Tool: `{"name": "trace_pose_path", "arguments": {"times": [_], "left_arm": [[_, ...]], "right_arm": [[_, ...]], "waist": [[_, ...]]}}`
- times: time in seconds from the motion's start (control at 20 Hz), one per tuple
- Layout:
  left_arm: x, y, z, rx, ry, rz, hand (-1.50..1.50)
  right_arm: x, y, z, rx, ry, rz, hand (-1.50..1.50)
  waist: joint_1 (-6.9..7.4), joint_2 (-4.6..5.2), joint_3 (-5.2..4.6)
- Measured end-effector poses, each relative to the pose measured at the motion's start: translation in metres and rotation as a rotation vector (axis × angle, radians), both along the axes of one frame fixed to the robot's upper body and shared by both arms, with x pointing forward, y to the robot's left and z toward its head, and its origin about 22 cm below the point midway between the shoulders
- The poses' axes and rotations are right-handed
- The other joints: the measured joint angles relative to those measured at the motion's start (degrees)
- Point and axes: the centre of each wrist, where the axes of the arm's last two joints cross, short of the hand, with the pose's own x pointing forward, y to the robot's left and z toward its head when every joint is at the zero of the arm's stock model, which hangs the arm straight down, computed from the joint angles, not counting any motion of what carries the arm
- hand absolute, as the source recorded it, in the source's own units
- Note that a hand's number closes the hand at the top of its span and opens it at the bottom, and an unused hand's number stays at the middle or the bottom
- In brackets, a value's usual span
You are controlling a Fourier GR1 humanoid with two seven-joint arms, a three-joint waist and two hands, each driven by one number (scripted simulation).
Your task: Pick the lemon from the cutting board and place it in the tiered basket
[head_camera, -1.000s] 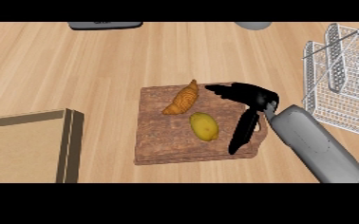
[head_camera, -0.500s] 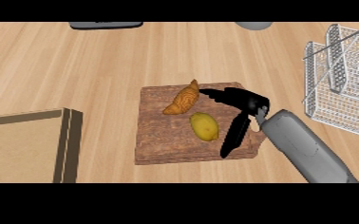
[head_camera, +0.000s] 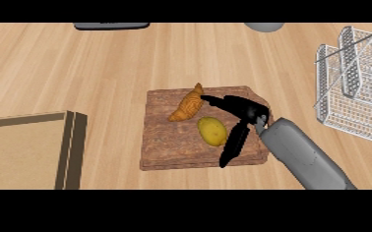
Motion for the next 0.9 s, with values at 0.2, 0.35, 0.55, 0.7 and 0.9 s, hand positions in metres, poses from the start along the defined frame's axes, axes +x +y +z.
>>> {"name": "trace_pose_path", "arguments": {"times": [0.2, 0.35, 0.55, 0.7, 0.9], "left_arm": [[0.002, 0.000, -0.001, 0.002, -0.015, -0.013, 0.00], [0.002, 0.001, -0.001, -0.004, -0.008, -0.019, 0.00], [0.002, 0.001, -0.001, -0.007, -0.006, -0.019, 0.00], [0.001, 0.001, -0.001, -0.008, -0.002, -0.018, 0.00], [0.000, 0.002, -0.002, -0.014, 0.002, -0.014, 0.00]], "right_arm": [[-0.002, 0.004, -0.005, 0.000, 0.002, 0.002, 1.50], [-0.007, 0.013, -0.005, 0.022, -0.034, 0.036, 1.50], [-0.012, 0.018, -0.009, 0.074, -0.079, 0.029, 1.50], [-0.013, 0.024, -0.009, 0.108, -0.110, -0.001, 1.50], [-0.012, 0.019, -0.008, 0.135, -0.144, -0.047, 1.50]], "waist": [[0.42, -0.14, -0.10], [0.23, -0.17, -0.07], [0.12, -0.13, 0.05], [-0.04, -0.09, 0.10], [-0.43, -0.08, 0.27]]}}
